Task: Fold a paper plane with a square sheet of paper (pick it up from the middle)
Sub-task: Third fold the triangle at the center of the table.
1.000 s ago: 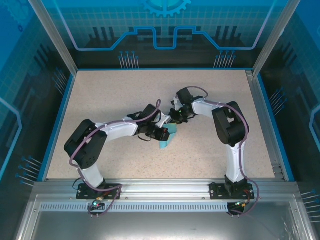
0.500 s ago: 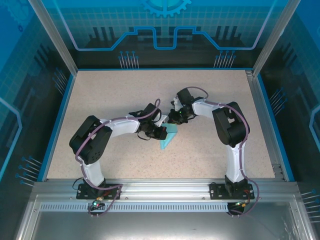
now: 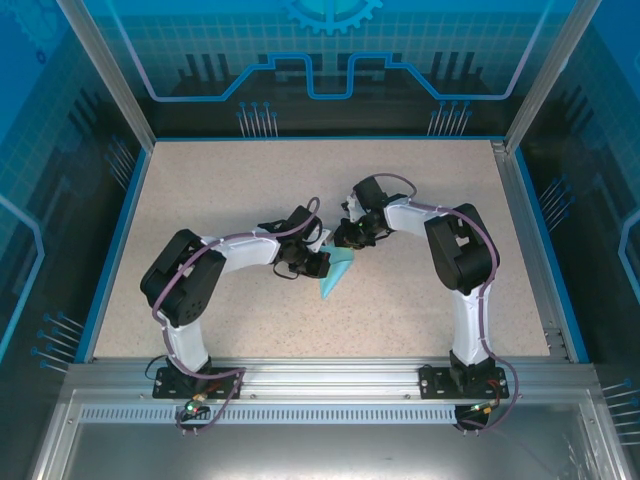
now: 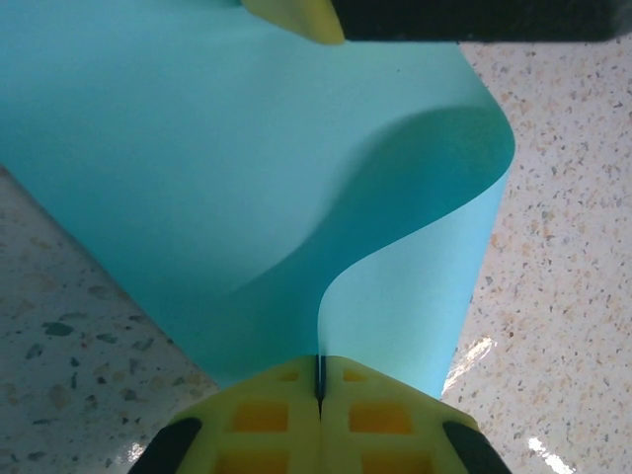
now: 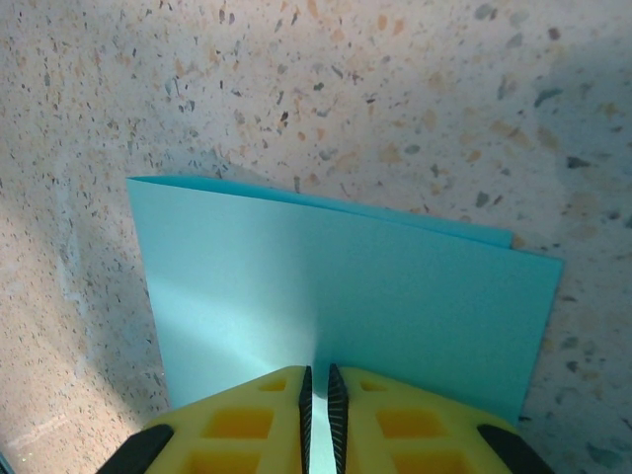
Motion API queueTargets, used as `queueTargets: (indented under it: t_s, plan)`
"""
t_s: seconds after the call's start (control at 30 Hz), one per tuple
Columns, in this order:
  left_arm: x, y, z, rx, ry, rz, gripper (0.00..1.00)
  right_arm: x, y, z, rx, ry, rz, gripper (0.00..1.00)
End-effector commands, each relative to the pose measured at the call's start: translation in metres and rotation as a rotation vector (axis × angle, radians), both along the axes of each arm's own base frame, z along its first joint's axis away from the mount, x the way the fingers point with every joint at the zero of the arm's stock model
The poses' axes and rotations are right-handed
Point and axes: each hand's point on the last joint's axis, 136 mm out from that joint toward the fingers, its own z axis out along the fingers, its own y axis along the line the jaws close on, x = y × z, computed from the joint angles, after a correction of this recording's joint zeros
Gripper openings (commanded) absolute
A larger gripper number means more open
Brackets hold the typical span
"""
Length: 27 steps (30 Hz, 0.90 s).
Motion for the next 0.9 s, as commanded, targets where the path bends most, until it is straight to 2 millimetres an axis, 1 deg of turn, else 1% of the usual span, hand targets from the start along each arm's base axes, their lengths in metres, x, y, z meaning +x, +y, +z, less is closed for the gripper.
queueTargets:
  t_s: [0.0, 0.2, 0.37, 0.5, 0.73, 0.87]
  plan:
    - [0.0076, 0.0052, -0.0030, 0.034, 0.010, 0.032, 0.03, -0.0335, -0.0100, -0.0249, -0.091, 0.111, 0.014, 0.17]
    - [0.0087, 0.0091, -0.0041, 0.053, 0.008, 0.047, 0.03, -0.0334, -0.0115, -0.0267, -0.100, 0.114, 0.008, 0.17]
    - [0.0091, 0.0091, -0.0050, 0.056, 0.009, 0.050, 0.03, -0.0348, -0.0118, -0.0280, -0.103, 0.119, 0.007, 0.17]
    - [0.0095, 0.0085, -0.0006, 0.045, -0.002, 0.052, 0.03, -0.0348, -0.0126, -0.0288, -0.105, 0.121, 0.006, 0.17]
    - [0.0117, 0.0073, -0.0043, 0.052, 0.007, 0.053, 0.04, -0.0344, -0.0124, -0.0298, -0.106, 0.123, 0.002, 0.17]
    - [0.0115, 0.0084, -0.0027, 0.050, 0.003, 0.061, 0.04, -0.0349, -0.0127, -0.0305, -0.110, 0.125, 0.002, 0.17]
